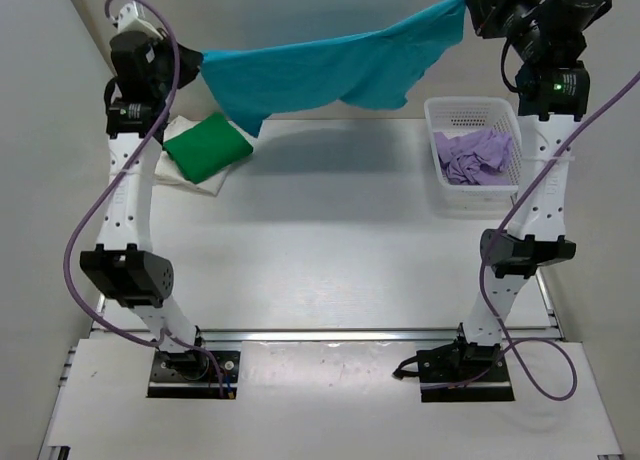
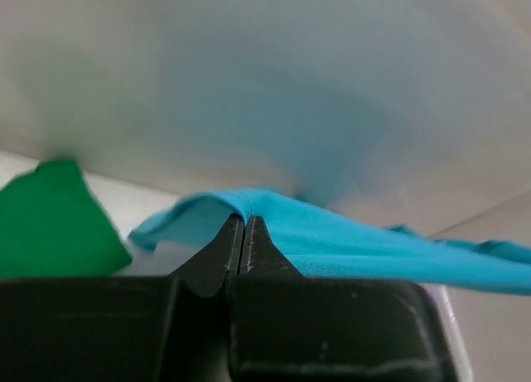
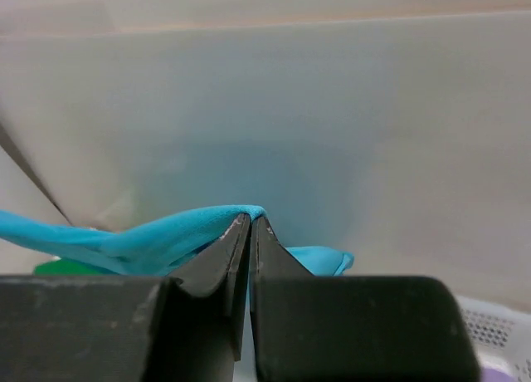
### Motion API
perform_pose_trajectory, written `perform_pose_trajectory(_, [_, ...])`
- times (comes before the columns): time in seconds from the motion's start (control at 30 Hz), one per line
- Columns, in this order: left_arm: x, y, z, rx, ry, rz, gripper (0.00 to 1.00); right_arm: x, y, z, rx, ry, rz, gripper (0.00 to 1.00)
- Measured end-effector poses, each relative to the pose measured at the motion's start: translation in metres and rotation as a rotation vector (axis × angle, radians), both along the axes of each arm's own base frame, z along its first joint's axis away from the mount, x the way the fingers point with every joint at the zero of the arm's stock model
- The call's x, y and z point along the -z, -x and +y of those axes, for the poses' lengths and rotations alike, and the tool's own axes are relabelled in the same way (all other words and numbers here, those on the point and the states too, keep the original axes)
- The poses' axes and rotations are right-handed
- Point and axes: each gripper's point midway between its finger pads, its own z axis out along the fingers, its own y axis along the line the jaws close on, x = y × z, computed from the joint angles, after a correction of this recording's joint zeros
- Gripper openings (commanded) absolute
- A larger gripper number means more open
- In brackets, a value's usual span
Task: Fold and stack the t-shirts
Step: Flatten out the tshirt, then grap the side of the flattened tshirt closest away from the robot with both arms
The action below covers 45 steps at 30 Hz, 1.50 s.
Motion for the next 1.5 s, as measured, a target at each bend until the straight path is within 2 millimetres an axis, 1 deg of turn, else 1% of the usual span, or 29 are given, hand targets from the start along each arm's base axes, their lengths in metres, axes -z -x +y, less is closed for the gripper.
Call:
perform_pose_trajectory(0.03, [0.01, 0.005, 0.001, -0.001, -0.004, 0.011, 0.0, 0.001, 0.001, 0.005, -0.001, 0.014, 0.002, 0.0])
perform_pose_trajectory(0.07, [0.025, 0.007, 0.0, 0.002, -0.008, 0.027, 0.0, 0.009, -0.002, 0.009, 0.005, 0.024, 0.028, 0.0])
perform_pose_trajectory(0.1, [0.045, 0.01, -0.002, 0.005, -0.009, 0.055, 0.0, 0.023, -0.009, 0.015, 0.012, 0.037, 0.066, 0.0])
perform_pose_trajectory(0.13, [0.069, 0.011, -0.003, 0.008, -0.012, 0.09, 0.0, 0.044, -0.017, 0.025, 0.011, 0.051, 0.12, 0.0])
perform_pose_trajectory(0.2, [0.134, 0.019, -0.005, 0.015, -0.012, 0.189, 0.0, 0.1, -0.035, 0.051, -0.008, 0.086, 0.269, 0.0])
perform_pose_trajectory(0.23, [0.179, 0.029, -0.006, 0.02, -0.009, 0.267, 0.0, 0.14, -0.043, 0.065, -0.016, 0.113, 0.37, 0.0])
perform_pose_trajectory(0.27, [0.216, 0.04, -0.006, 0.025, -0.006, 0.341, 0.0, 0.175, -0.048, 0.075, -0.021, 0.138, 0.458, 0.0])
perform_pose_trajectory(0.33, [0.288, 0.067, -0.005, 0.026, 0.001, 0.49, 0.0, 0.252, -0.047, 0.093, -0.036, 0.202, 0.656, 0.0])
perform_pose_trajectory(0.4, [0.337, 0.095, -0.005, 0.029, 0.003, 0.599, 0.0, 0.317, -0.034, 0.101, -0.045, 0.264, 0.82, 0.0])
perform_pose_trajectory(0.43, [0.352, 0.108, -0.005, 0.029, 0.004, 0.638, 0.0, 0.342, -0.027, 0.102, -0.049, 0.286, 0.874, 0.0])
perform_pose_trajectory(0.47, [0.361, 0.118, -0.004, 0.028, 0.003, 0.655, 0.0, 0.366, -0.019, 0.102, -0.056, 0.295, 0.907, 0.0])
perform_pose_trajectory(0.5, [0.364, 0.126, -0.002, 0.026, 0.002, 0.663, 0.0, 0.393, 0.001, 0.099, -0.065, 0.299, 0.953, 0.0])
perform_pose_trajectory(0.53, [0.364, 0.133, 0.0, 0.025, 0.002, 0.658, 0.0, 0.422, 0.033, 0.091, -0.077, 0.298, 1.031, 0.0])
perform_pose_trajectory(0.6, [0.355, 0.137, 0.004, 0.022, -0.004, 0.623, 0.0, 0.452, 0.084, 0.071, -0.071, 0.279, 1.126, 0.0])
perform_pose_trajectory(0.67, [0.339, 0.138, 0.008, 0.015, -0.015, 0.569, 0.0, 0.463, 0.12, 0.053, -0.047, 0.259, 1.16, 0.0])
perform_pose_trajectory(0.7, [0.333, 0.139, 0.008, 0.016, -0.019, 0.548, 0.0, 0.463, 0.128, 0.047, -0.033, 0.244, 1.145, 0.0])
perform_pose_trajectory(0.77, [0.33, 0.143, 0.007, 0.022, -0.024, 0.527, 0.0, 0.46, 0.138, 0.043, -0.019, 0.214, 1.101, 0.0])
perform_pose_trajectory(0.83, [0.34, 0.153, 0.006, 0.031, -0.032, 0.55, 0.0, 0.456, 0.144, 0.043, -0.011, 0.179, 1.06, 0.0])
perform_pose_trajectory(0.93, [0.365, 0.172, 0.005, 0.045, -0.05, 0.637, 0.0, 0.457, 0.159, 0.039, 0.007, 0.12, 1.029, 0.0])
perform_pose_trajectory(1.03, [0.383, 0.192, 0.004, 0.059, -0.059, 0.713, 0.0, 0.47, 0.188, 0.03, 0.039, 0.065, 1.049, 0.0])
perform_pose_trajectory(1.13, [0.389, 0.209, 0.004, 0.069, -0.073, 0.75, 0.0, 0.484, 0.221, 0.026, 0.057, 0.021, 1.082, 0.0])
perform_pose_trajectory(1.2, [0.39, 0.22, 0.004, 0.075, -0.084, 0.759, 0.0, 0.493, 0.243, 0.025, 0.059, -0.016, 1.111, 0.0])
perform_pose_trajectory(1.27, [0.389, 0.23, 0.005, 0.08, -0.091, 0.769, 0.0, 0.498, 0.262, 0.025, 0.061, -0.046, 1.127, 0.0])
perform_pose_trajectory(1.3, [0.389, 0.234, 0.005, 0.083, -0.096, 0.773, 0.0, 0.499, 0.272, 0.025, 0.061, -0.06, 1.128, 0.01])
perform_pose_trajectory(1.37, [0.388, 0.243, 0.005, 0.088, -0.106, 0.781, 0.0, 0.493, 0.285, 0.029, 0.06, -0.083, 1.111, 0.0])
perform_pose_trajectory(1.43, [0.386, 0.254, 0.006, 0.098, -0.113, 0.794, 0.0, 0.48, 0.292, 0.037, 0.037, -0.106, 1.074, 0.0])
perform_pose_trajectory(1.5, [0.382, 0.262, 0.005, 0.107, -0.119, 0.792, 0.0, 0.47, 0.297, 0.043, 0.016, -0.129, 1.05, 0.0])
